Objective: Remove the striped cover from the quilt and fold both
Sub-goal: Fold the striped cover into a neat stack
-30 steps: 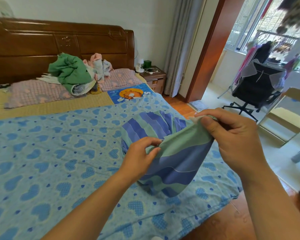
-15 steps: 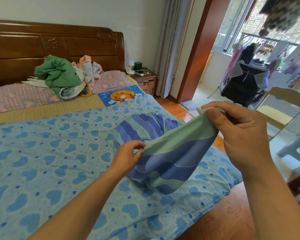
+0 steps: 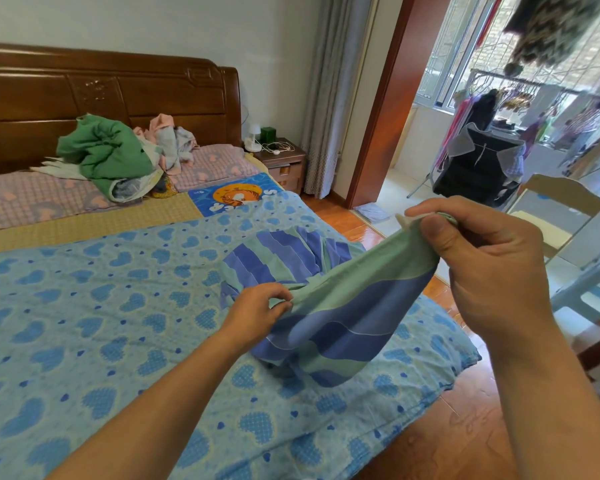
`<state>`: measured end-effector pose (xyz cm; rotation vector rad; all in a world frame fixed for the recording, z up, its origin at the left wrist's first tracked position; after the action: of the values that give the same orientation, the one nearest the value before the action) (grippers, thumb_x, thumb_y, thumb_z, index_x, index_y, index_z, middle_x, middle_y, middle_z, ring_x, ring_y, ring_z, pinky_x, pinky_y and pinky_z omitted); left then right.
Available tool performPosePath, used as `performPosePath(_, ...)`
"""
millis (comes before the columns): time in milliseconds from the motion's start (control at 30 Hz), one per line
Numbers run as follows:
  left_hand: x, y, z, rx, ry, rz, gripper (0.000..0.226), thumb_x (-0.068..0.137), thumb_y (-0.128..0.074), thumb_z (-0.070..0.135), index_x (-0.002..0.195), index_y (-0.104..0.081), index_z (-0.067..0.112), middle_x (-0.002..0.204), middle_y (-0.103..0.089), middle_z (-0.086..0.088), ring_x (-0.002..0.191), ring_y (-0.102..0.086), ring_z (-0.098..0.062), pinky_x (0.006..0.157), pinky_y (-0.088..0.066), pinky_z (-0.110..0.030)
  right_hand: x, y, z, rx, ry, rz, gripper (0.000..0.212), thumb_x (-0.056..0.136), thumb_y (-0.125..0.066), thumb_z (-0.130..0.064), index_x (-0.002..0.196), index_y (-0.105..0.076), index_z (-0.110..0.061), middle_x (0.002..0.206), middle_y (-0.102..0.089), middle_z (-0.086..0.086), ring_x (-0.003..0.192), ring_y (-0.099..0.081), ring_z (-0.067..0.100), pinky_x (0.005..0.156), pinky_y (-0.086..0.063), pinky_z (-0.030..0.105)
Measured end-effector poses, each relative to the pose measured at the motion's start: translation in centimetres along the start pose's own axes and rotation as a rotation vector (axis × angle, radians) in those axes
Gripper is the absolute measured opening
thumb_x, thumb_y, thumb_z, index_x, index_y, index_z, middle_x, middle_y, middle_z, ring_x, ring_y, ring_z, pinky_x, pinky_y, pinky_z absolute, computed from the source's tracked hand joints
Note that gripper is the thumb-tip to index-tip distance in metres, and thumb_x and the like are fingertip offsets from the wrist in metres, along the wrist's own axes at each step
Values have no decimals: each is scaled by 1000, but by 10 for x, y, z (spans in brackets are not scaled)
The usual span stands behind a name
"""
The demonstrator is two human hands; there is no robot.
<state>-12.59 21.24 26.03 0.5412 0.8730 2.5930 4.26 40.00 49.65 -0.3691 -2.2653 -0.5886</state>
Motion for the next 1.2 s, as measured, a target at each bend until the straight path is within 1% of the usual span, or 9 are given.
performPosePath(267, 2, 45, -14, 41, 174, 332, 17, 96, -54, 8, 85, -55, 22, 83, -64, 3, 78, -61, -21, 68, -51, -43, 4, 7, 56, -157, -186, 237, 23, 93, -63, -26, 86, -74, -44, 90, -73, -23, 90, -65, -3, 80, -50, 15)
performPosePath(367, 17, 99, 28, 4, -23, 548, 17, 96, -52, 11, 84, -48, 22, 76, -54, 12, 69, -50, -8, 58, -40, -37, 12, 27, 91, -249, -343, 421, 23, 91, -63, -28, 80, -71, -46, 85, -70, -26, 87, -63, -2, 90, -53, 31)
performPosePath(500, 10, 128, 77, -40, -467, 307, 7, 96, -49, 18, 92, -49, 24, 88, -53, 12, 78, -53, -10, 66, -44, -26, 22, 64, 108, -230, -359, 666, 22, 88, -61, -36, 78, -71, -53, 79, -67, -31, 80, -59, -8, 85, -53, 27)
performPosePath(667, -5, 91, 13, 118, -25, -131, 20, 101, -52, 11, 86, -45, 23, 80, -57, -6, 68, -41, -15, 66, -42, -39, 14, 47, 129, -268, -422, 497, 17, 90, -58, -34, 84, -72, -41, 75, -63, -35, 74, -54, -11, 77, -45, 18)
performPosePath(767, -15, 87, 4, 43, -64, -37, 17, 97, -60, 10, 88, -55, 23, 79, -63, 2, 69, -53, -8, 64, -43, -24, 3, 35, 134, -308, -414, 485, 15, 93, -57, -37, 96, -72, -37, 83, -65, -34, 77, -55, -20, 69, -39, 0)
performPosePath(867, -16, 91, -2, 5, -1, -46, 12, 92, -69, 10, 95, -69, 21, 80, -69, 2, 77, -63, -10, 67, -48, -21, -2, 38, 138, -302, -456, 486, 18, 93, -57, -37, 96, -73, -32, 90, -70, -16, 76, -56, -10, 71, -45, 12)
performPosePath(967, -18, 85, -7, 89, 80, -163, 7, 88, -74, 14, 85, -73, 20, 78, -71, 6, 73, -64, -4, 68, -50, -24, -4, 28, 143, -454, -552, 285, 27, 92, -57, -38, 79, -69, -17, 80, -67, 1, 69, -54, 7, 61, -42, 23)
performPosePath(1067, -29, 65, 7, 23, 62, -228, 10, 89, -73, 18, 80, -70, 22, 73, -68, 7, 67, -61, -3, 64, -49, -21, -23, -11, 140, -538, -639, -167, 26, 88, -62, -49, 75, -70, -28, 72, -68, -10, 66, -62, 6, 59, -42, 23)
performPosePath(1200, -47, 27, 44, 19, -116, -327, 13, 91, -68, 32, 81, -62, 35, 80, -64, 21, 72, -61, -3, 62, -45, -13, -76, -83, 120, -361, -545, -822, 48, 69, -68, -63, 113, -65, -45, 108, -66, -30, 99, -60, -13, 88, -48, 16)
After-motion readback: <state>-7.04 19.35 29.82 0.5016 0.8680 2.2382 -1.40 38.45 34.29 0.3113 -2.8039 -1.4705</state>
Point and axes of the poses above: each hand's wrist, its own x-axis towards the middle knuckle, its own y-axis out of the back of the hand, z = x × y, the point moved 3 cm from there along x, towards the middle knuckle
